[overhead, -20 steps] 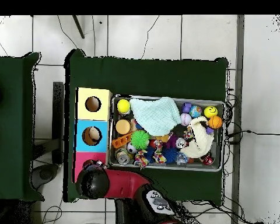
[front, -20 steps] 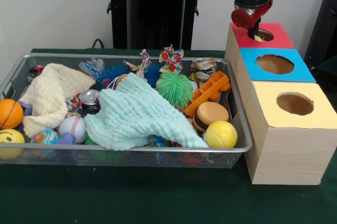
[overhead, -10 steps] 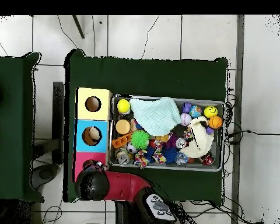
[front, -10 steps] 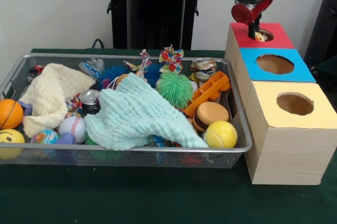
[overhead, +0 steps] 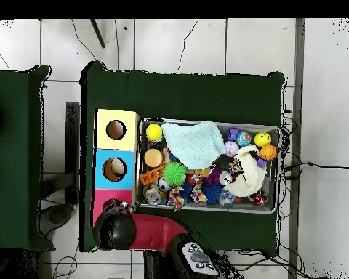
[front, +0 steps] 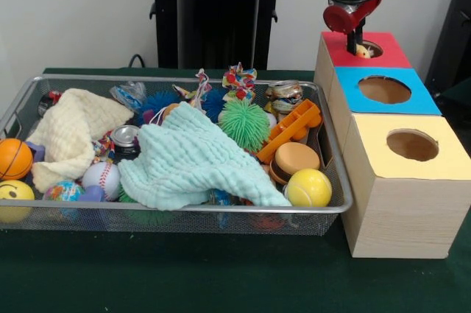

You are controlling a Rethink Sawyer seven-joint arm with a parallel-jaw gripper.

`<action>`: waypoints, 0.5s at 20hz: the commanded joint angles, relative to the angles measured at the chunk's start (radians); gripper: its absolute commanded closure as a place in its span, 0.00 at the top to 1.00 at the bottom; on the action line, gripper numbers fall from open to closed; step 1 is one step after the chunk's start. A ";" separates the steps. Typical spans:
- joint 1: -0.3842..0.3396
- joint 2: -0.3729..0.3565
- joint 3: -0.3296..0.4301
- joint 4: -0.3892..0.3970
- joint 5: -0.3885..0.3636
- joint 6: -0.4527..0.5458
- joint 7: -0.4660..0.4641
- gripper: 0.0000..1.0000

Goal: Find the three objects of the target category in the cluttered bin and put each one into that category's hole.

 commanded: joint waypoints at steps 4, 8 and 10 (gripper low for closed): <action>-0.012 -0.040 -0.051 0.027 0.034 0.118 0.281 0.00; -0.003 -0.042 -0.054 0.014 0.042 0.136 0.285 0.00; 0.000 -0.042 -0.056 0.012 0.044 0.138 0.285 0.00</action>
